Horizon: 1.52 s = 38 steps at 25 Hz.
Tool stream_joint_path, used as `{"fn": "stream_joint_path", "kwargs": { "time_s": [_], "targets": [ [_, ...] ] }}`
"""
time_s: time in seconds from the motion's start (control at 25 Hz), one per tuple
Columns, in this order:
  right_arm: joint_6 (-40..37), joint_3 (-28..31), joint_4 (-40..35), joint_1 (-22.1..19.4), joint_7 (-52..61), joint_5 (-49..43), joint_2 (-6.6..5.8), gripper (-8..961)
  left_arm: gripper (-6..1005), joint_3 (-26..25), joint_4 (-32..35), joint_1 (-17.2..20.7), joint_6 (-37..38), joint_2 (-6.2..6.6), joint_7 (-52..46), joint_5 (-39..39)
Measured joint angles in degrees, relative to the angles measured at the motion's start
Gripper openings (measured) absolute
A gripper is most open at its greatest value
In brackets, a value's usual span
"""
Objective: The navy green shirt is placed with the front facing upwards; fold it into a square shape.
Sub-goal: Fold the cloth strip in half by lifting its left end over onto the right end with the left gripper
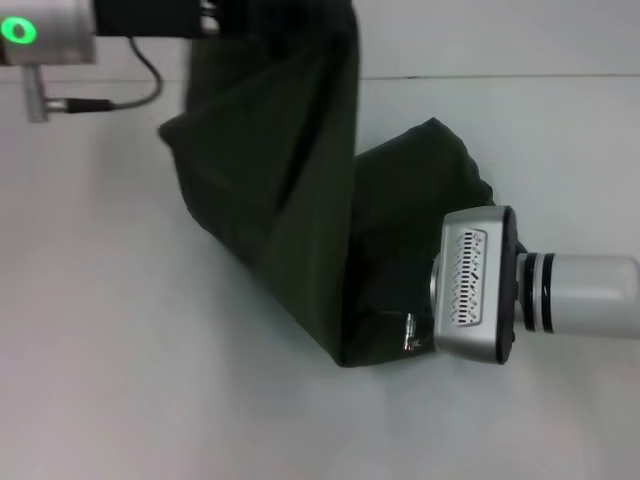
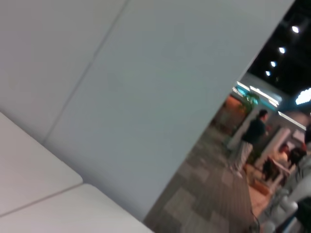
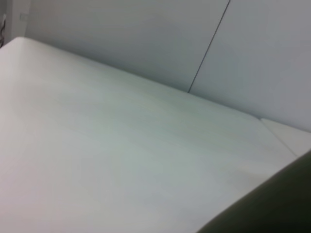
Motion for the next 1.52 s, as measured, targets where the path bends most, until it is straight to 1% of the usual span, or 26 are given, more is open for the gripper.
{"fn": "stream_joint_path", "kwargs": {
  "time_s": [0.08, 0.12, 0.16, 0.24, 0.36, 0.48, 0.52, 0.6, 0.68, 0.8, 0.92, 0.96, 1.0, 1.08, 1.12, 1.16, 1.32, 1.4, 1.52],
  "targets": [
    [-1.95, 1.89, -0.62, -1.66, 0.55, 0.04, -0.59, 0, 38, 2.51, -0.01, -0.22, -1.24, -0.17, 0.13, 0.14],
    [-3.50, 3.05, -1.74, -3.02, 1.44, 0.09, -1.09, 0, 38, 3.58, -0.01, -0.29, -1.75, -0.19, 0.16, 0.17],
    [-5.30, 3.68, -3.84, -4.80, 3.22, 0.11, -1.32, 0, 38, 4.51, 0.04, -0.31, -2.14, -0.22, 0.21, 0.21],
    [-9.35, 4.42, -11.08, -10.08, 9.72, 0.10, -1.71, 0, 38, 5.52, 0.12, -0.40, -2.73, -0.28, 0.34, 0.29],
    [-15.00, 5.34, -25.09, -18.84, 21.66, 0.15, -1.72, 1, 37, 6.76, 0.11, -0.60, -4.23, -0.57, 0.49, 0.34],
    [-20.62, 8.44, -35.72, -26.94, 31.87, 0.21, -2.11, 1, 37, 8.45, 0.08, -0.69, -6.07, -1.08, 0.50, 0.40],
    [-22.19, 9.73, -38.26, -29.12, 34.78, 0.18, -2.33, 1, 37, 9.10, 0.08, -0.83, -6.70, -1.18, 0.45, 0.43],
    [-24.26, 12.34, -41.73, -32.15, 38.66, 0.17, -2.82, 1, 37, 10.43, 0.07, -1.18, -8.43, -1.40, -0.02, 0.45],
    [-25.78, 15.31, -43.13, -34.19, 40.62, -0.01, -3.42, 1, 37, 11.35, 0.04, -1.60, -9.94, -1.64, -0.51, 0.46],
    [-27.06, 20.07, -43.12, -35.87, 41.94, -0.96, -4.47, 1, 36, 12.41, -0.10, -2.40, -11.80, -2.29, -0.71, 0.49],
    [-26.96, 24.09, -42.87, -36.49, 42.49, -2.33, -5.00, 1, 36, 13.58, -0.30, -2.82, -13.05, -2.95, -0.72, 0.51],
    [-26.91, 25.21, -42.88, -36.57, 42.65, -2.78, -5.12, 1, 37, 15.09, -0.58, -3.32, -14.47, -4.11, -0.70, 0.54],
    [-26.89, 25.90, -42.94, -36.58, 42.94, -3.08, -5.20, 1, 39, 15.37, -0.63, -3.42, -14.84, -4.37, -0.70, 0.54],
    [-26.76, 26.97, -43.29, -36.51, 44.00, -3.47, -5.46, 1, 42, 17.15, -0.90, -3.51, -16.35, -5.34, -0.61, 0.51],
    [-26.55, 27.45, -43.51, -36.37, 45.33, -3.55, -5.91, 1, 44, 18.64, -1.28, -3.45, -17.52, -5.69, -0.61, 0.34],
    [-26.55, 27.45, -43.51, -36.37, 45.33, -3.55, -5.91, 1, 45, 20.36, -1.93, -3.42, -18.79, -5.79, -0.62, -0.06],
    [-26.48, 27.69, -43.64, -35.97, 47.23, -3.72, -6.73, 1, 51, 27.61, -6.43, -3.40, -26.29, -6.02, -0.92, -4.07],
    [-26.36, 27.71, -43.68, -35.68, 47.74, -3.99, -6.91, 1, 54, 32.04, -8.46, -3.04, -31.84, -6.13, -0.65, -7.22],
    [-25.85, 27.51, -43.71, -35.08, 48.36, -4.66, -6.97, 1, 59, 39.35, -9.19, -2.39, -40.72, -6.18, -0.34, -10.78]
  ]
}}
